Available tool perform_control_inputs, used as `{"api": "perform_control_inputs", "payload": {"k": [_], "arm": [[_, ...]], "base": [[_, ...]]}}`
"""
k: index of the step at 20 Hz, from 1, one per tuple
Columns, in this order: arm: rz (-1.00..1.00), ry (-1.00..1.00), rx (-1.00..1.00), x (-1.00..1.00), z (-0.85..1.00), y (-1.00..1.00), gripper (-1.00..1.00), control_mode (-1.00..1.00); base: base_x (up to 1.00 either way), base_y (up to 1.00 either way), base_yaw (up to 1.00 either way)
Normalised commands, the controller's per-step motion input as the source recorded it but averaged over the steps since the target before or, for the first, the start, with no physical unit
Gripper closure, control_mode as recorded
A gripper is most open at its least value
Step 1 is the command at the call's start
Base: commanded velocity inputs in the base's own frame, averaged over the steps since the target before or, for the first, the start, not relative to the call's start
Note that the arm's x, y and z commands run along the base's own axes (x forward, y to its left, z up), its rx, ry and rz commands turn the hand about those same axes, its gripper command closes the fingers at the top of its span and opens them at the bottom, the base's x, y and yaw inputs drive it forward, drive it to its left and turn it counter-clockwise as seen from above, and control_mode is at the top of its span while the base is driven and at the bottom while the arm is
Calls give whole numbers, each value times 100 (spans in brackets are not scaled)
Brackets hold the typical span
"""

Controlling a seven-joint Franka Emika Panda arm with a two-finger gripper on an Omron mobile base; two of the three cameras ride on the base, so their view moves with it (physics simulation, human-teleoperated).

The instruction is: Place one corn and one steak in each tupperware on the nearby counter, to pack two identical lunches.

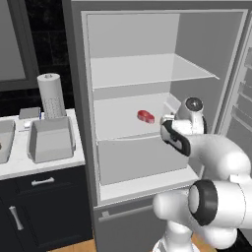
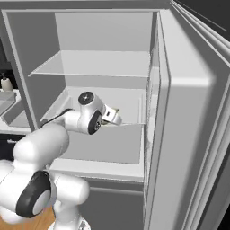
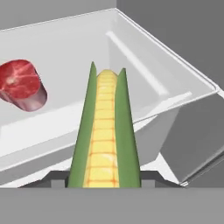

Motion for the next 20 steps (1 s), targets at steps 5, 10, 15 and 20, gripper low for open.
{"api": "perform_control_inputs", "payload": {"k": [5,10,15,20], "arm": [[16,10,-1,-97,61,16,100,-100],[25,12,-7,-92,47,48,100,-100],[29,3,-13,-82,34,70,100,-100],[21,-2,-12,-99,14,27,100,-100]], "base": [[0,0,0],[0,0,0],[0,0,0],[0,0,0]]}}
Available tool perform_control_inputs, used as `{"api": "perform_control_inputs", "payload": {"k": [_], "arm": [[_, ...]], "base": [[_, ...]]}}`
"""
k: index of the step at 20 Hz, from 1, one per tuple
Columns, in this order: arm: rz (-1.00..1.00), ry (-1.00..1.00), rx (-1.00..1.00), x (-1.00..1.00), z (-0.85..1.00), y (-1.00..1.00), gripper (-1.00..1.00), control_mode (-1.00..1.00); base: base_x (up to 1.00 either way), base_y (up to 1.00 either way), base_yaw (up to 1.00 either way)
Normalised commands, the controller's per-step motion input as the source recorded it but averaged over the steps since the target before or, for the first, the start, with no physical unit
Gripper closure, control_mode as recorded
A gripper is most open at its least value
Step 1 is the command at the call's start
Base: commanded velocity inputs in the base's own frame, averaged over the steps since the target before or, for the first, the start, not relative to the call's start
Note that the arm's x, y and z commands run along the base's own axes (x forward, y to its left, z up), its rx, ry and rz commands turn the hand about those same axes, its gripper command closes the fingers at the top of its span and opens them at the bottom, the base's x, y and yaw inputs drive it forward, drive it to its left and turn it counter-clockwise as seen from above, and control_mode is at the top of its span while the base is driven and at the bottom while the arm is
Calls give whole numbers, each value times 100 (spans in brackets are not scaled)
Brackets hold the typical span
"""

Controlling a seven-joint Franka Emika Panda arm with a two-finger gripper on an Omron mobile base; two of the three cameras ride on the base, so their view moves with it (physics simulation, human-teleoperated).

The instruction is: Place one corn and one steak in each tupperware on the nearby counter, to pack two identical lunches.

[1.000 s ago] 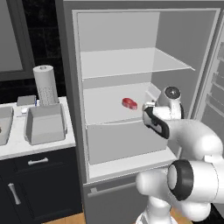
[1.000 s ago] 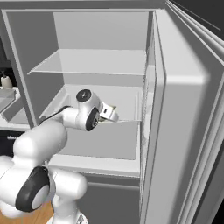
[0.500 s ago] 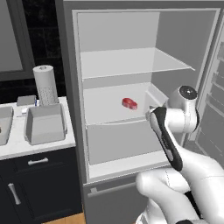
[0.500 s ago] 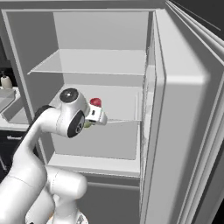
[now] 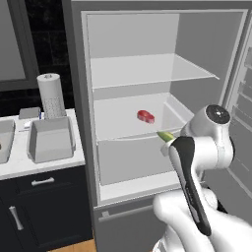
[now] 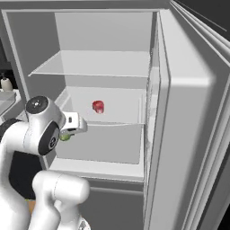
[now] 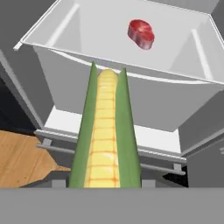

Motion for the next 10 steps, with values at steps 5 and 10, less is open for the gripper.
{"api": "perform_control_inputs", "payload": {"k": [5,10], "arm": [[5,-6,-2,-40,0,0,100,100],[0,0,0,0,0,0,100,100]], "base": [[-60,0,7],[-82,59,17]]}}
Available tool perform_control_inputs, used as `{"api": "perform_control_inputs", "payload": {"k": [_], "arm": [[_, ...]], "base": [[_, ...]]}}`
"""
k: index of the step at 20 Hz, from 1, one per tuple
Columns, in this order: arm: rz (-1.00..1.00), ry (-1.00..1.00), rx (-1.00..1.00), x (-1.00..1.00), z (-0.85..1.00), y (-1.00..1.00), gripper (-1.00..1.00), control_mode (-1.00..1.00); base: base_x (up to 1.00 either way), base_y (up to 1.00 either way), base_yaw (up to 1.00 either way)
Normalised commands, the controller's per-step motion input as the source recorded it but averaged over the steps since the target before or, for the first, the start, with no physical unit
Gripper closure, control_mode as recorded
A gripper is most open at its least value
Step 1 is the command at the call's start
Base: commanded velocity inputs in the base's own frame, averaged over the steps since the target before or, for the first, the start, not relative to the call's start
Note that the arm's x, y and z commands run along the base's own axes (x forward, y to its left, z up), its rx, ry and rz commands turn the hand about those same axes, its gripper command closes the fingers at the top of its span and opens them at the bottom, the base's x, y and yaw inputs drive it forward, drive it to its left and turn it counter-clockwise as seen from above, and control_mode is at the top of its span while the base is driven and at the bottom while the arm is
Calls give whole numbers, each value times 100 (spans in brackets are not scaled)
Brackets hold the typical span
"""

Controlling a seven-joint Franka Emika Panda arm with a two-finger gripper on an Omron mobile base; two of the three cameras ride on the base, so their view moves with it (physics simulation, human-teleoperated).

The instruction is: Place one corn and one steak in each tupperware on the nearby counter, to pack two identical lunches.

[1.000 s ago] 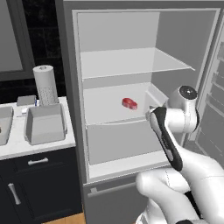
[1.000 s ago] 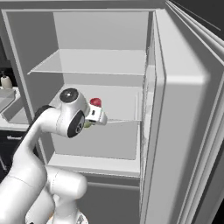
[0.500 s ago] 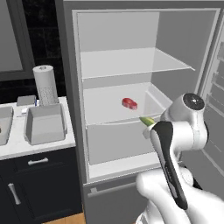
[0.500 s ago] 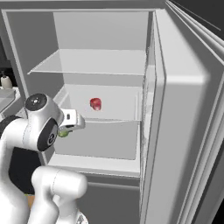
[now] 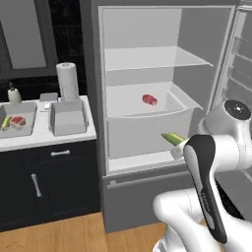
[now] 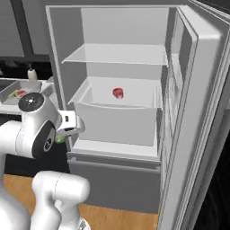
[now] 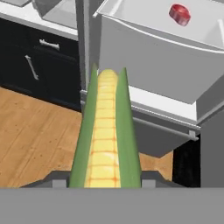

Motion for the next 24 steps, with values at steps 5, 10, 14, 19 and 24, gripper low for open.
{"api": "perform_control_inputs", "payload": {"k": [5,10,14,19,24], "arm": [[0,0,0,0,0,0,100,100],[0,0,0,0,0,0,100,100],[0,0,0,0,0,0,100,100],[0,0,0,0,0,0,100,100],[0,0,0,0,0,0,100,100]], "base": [[14,100,21],[65,100,12],[95,100,2],[82,55,-12],[72,14,-18]]}}
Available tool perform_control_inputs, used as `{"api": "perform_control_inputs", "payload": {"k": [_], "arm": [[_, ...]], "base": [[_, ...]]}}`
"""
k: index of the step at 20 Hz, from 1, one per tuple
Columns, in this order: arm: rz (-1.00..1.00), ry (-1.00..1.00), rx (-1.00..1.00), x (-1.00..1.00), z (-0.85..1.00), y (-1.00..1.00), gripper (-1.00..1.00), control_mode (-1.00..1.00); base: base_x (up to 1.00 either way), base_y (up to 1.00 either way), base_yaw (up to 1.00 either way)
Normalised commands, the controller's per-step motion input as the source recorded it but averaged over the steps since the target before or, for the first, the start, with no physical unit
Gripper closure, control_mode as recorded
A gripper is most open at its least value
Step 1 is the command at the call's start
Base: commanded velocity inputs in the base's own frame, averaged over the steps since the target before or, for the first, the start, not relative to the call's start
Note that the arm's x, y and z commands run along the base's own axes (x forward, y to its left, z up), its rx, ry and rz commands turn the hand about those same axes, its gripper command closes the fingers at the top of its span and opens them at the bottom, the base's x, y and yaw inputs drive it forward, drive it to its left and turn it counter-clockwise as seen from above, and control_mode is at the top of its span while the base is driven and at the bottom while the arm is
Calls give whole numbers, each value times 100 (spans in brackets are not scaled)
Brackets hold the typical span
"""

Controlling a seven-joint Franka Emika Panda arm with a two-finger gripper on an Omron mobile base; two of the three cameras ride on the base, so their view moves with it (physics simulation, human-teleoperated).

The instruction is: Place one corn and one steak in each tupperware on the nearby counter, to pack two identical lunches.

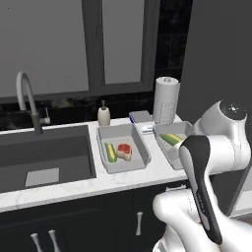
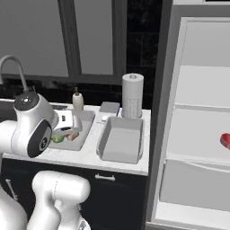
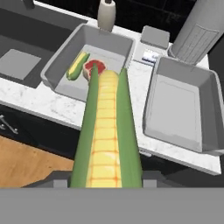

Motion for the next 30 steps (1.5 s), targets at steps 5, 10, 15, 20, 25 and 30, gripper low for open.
{"api": "perform_control_inputs", "payload": {"k": [5,10,15,20,25,30], "arm": [[-7,-5,-1,13,-8,0,100,-100],[-15,-2,0,54,-21,-25,100,-100],[-8,0,0,69,-33,-52,100,-100],[-3,8,0,64,-24,-64,100,-100],[0,15,0,31,-26,-52,100,-100],[0,11,0,10,-40,-9,100,-100]], "base": [[28,0,-11],[0,0,0],[0,0,0],[0,0,0],[0,0,0],[0,0,0]]}}
